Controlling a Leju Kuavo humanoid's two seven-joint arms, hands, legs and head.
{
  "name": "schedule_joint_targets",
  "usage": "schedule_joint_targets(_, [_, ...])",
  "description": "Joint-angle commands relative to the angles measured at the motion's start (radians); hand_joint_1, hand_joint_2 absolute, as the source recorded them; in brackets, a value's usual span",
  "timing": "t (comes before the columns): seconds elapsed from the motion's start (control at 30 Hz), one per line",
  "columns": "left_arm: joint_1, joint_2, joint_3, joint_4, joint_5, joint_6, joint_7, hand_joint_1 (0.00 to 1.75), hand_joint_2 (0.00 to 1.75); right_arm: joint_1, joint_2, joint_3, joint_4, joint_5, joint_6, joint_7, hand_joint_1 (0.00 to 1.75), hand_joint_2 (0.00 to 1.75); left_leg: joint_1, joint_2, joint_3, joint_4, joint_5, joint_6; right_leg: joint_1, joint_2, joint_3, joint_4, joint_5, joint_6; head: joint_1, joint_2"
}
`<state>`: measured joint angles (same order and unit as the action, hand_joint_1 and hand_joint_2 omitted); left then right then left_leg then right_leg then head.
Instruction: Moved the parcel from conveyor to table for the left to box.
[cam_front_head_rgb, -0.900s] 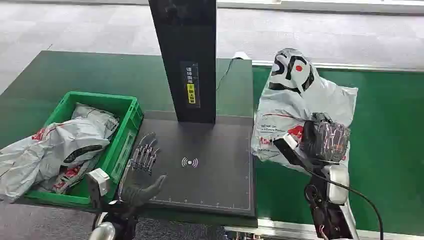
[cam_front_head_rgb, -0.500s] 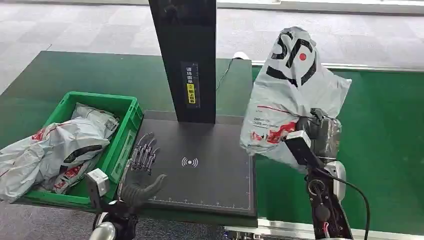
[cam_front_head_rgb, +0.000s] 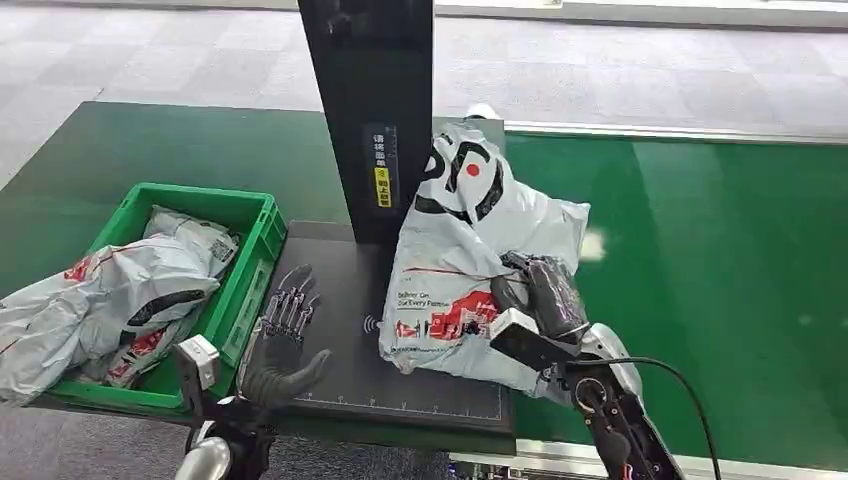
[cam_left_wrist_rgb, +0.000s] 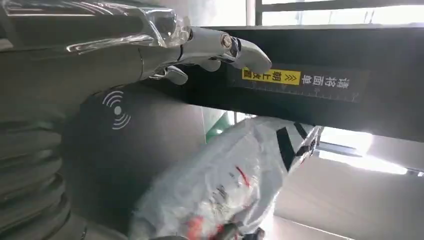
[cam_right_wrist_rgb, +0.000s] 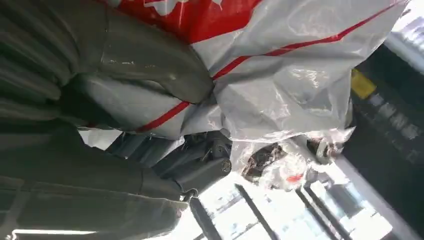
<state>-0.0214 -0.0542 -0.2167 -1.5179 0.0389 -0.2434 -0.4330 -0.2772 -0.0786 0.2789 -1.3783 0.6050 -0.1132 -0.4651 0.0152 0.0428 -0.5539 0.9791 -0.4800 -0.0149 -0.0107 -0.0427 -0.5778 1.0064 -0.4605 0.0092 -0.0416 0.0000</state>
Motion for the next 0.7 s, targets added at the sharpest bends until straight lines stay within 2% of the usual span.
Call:
schedule_joint_targets(0.03, [-0.018, 0.015, -0.005, 0.061, -0.004, -0.016, -0.005, 0.0, 1.75, 0.034, -0.044, 0.114, -0.067, 0.031, 0.062, -0.017, 1.75, 1.75, 0.0, -0.002, 0.001, -0.001, 0.0, 0.0, 0.0, 0.001, 0.0, 0.0, 0.0, -0.001, 0.0, 0.0])
schedule_joint_targets(0.17, [-0.03, 0.012, -0.004, 0.071, -0.007, -0.024, -0.005, 0.0, 1.75, 0.038, -0.048, 0.134, -0.075, 0.035, 0.108, -0.02, 1.75, 1.75, 0.0, -0.003, 0.001, -0.001, 0.0, 0.001, 0.0, 0.003, 0.001, -0.001, 0.0, -0.001, 0.0, 0.0])
schedule_joint_targets(0.3, [-0.065, 0.01, -0.013, 0.1, -0.011, -0.035, -0.005, 0.0, 1.75, 0.039, -0.038, 0.235, -0.042, 0.057, 0.184, -0.051, 1.75, 1.75, 0.0, -0.003, 0.001, -0.001, 0.0, 0.001, 0.0, 0.001, 0.001, -0.001, 0.0, 0.0, 0.0, 0.0])
schedule_joint_targets(0.43, [-0.11, 0.001, -0.026, 0.14, -0.011, -0.035, -0.005, 0.0, 1.75, -0.009, 0.009, 0.362, 0.049, 0.059, 0.236, -0.047, 1.75, 1.75, 0.001, -0.001, 0.001, -0.001, 0.001, 0.0, 0.0, 0.003, 0.001, -0.001, 0.001, -0.001, 0.0, 0.0])
schedule_joint_targets(0.53, [-0.118, 0.001, -0.029, 0.148, -0.01, -0.036, -0.005, 0.0, 1.75, -0.021, 0.016, 0.391, 0.072, 0.056, 0.247, -0.049, 1.75, 1.75, 0.001, -0.002, 0.002, -0.002, 0.0, 0.0, 0.001, 0.003, 0.002, -0.001, 0.001, -0.001, 0.0, 0.0])
schedule_joint_targets(0.7, [-0.13, -0.001, -0.035, 0.16, -0.004, -0.034, -0.005, 0.0, 1.75, -0.111, 0.027, 0.435, 0.172, 0.009, 0.256, -0.038, 1.75, 1.75, 0.001, 0.0, 0.002, -0.001, 0.0, 0.001, 0.001, 0.005, 0.001, -0.001, 0.001, 0.0, 0.0, 0.0])
